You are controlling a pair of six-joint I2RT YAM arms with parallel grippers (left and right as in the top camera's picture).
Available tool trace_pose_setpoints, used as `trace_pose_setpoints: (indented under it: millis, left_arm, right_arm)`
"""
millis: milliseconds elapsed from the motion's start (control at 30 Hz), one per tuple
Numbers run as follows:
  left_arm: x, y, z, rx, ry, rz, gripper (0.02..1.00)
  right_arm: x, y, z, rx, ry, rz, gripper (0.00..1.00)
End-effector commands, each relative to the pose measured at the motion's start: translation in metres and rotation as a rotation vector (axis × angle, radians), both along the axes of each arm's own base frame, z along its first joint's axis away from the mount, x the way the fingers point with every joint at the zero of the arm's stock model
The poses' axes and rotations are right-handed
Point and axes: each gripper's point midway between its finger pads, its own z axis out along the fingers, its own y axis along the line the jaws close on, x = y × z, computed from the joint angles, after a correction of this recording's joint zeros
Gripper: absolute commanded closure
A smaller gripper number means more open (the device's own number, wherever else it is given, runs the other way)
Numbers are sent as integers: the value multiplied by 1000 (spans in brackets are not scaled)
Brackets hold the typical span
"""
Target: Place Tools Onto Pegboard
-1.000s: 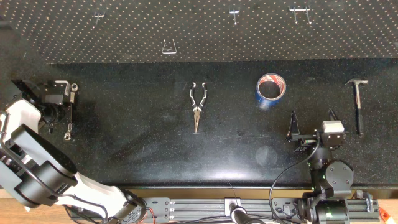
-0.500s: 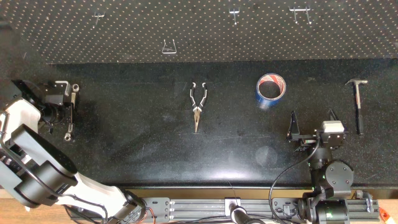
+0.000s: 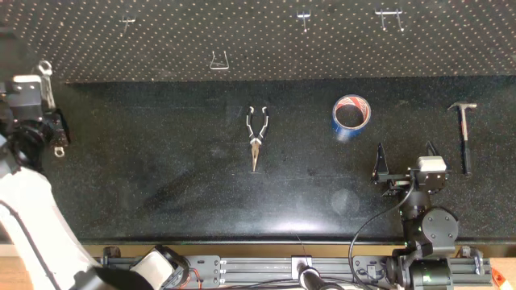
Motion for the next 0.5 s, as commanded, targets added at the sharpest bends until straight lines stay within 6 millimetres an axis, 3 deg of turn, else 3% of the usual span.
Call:
trace_pose_setpoints:
  millis: [33, 100, 133, 233, 300, 333, 400, 433, 500]
  left_arm:
    - [14, -59, 56, 50, -140, -111, 991]
    - [13, -86, 77, 119, -172, -151, 991]
    - [2, -100, 94, 135, -215, -165, 991]
    - [-28, -112, 118, 176, -267, -143, 991]
    - [-47, -122, 121, 130, -311, -102, 989]
    - [-55, -126, 115, 84, -332, -68, 989]
    - [-58, -134, 80, 32, -315, -64, 989]
    - [-54, -137, 55, 42, -310, -74, 989]
    - [-35, -137, 27, 29, -314, -73, 991]
  right_arm:
    - [0, -2, -1, -8, 0, -11, 20]
    - [0, -2, -1, -8, 0, -11, 20]
    - [0, -2, -1, -8, 0, -11, 20]
    - [0, -2, -1, -8, 0, -11, 18]
    - [0, -2, -1, -8, 0, -11, 20]
    - [0, -2, -1, -8, 0, -11, 20]
    - [0, -2, -1, -8, 0, -11, 20]
    - [0, -2, -1, -8, -1, -11, 20]
    - [0, -2, -1, -8, 0, -11, 20]
